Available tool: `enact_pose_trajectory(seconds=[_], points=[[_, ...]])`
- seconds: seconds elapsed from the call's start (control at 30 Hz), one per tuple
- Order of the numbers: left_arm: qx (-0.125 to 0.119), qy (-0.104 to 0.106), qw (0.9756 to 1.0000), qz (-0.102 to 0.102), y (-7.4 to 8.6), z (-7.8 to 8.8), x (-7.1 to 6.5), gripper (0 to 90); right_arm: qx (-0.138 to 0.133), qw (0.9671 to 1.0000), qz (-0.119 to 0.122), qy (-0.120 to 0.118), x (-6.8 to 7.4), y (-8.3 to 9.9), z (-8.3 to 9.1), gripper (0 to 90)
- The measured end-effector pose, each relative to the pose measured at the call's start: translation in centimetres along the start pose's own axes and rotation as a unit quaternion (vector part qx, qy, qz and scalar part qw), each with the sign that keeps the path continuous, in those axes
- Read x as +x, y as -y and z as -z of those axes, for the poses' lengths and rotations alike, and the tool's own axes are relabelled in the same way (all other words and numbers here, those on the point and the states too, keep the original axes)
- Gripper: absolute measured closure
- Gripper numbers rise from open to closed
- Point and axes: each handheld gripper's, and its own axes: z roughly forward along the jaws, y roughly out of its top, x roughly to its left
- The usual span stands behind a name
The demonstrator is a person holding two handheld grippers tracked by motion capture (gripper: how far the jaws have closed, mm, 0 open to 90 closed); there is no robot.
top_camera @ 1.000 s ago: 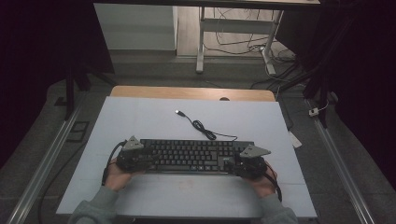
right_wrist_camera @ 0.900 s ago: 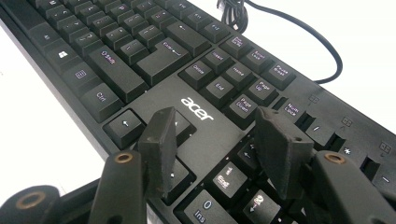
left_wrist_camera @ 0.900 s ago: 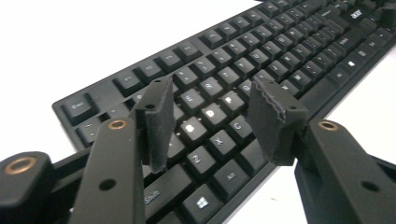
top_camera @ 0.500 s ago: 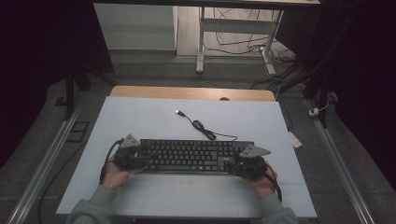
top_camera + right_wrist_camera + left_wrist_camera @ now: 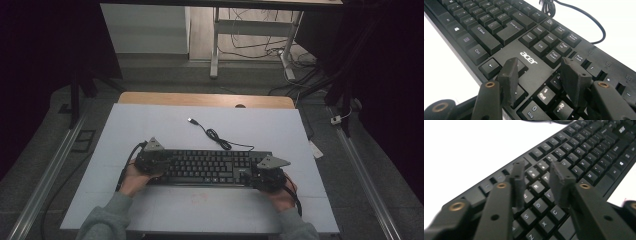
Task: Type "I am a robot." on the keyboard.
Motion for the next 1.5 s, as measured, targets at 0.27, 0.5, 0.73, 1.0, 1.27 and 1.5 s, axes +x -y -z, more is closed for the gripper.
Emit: enact_pose_trajectory(seconds=[0.27, 0.5, 0.73, 1.0, 1.27, 1.5], points=[[0.033, -0.005, 0.9994, -0.012, 0.1, -1.1, 0.0, 87.4, 0.002, 1.0000, -0.001, 0.002, -0.1, 0.1, 0.1, 48.7], [0.039, -0.006, 0.9992, -0.010, 0.1, -2.2, 0.0, 88.9, 0.001, 1.0000, 0.002, 0.002, -0.1, 0.1, 0.0, 48.7], [0.040, -0.006, 0.9991, -0.011, 0.1, -2.5, -0.1, 88.9, 0.000, 1.0000, 0.003, 0.003, -0.1, 0.1, 0.1, 48.7], [0.042, -0.007, 0.9990, -0.011, 0.3, -2.8, -0.2, 89.1, -0.001, 1.0000, 0.002, 0.005, -0.1, 0.2, 0.1, 48.7], [0.016, -0.005, 0.9999, -0.002, 0.1, -1.7, 0.0, 89.0, -0.006, 1.0000, 0.004, 0.004, 0.0, 0.1, 0.2, 48.8], [-0.011, -0.008, 0.9997, 0.022, 0.3, -0.1, 0.6, 83.1, -0.008, 1.0000, 0.002, 0.003, 0.0, 0.1, 0.3, 48.7]])
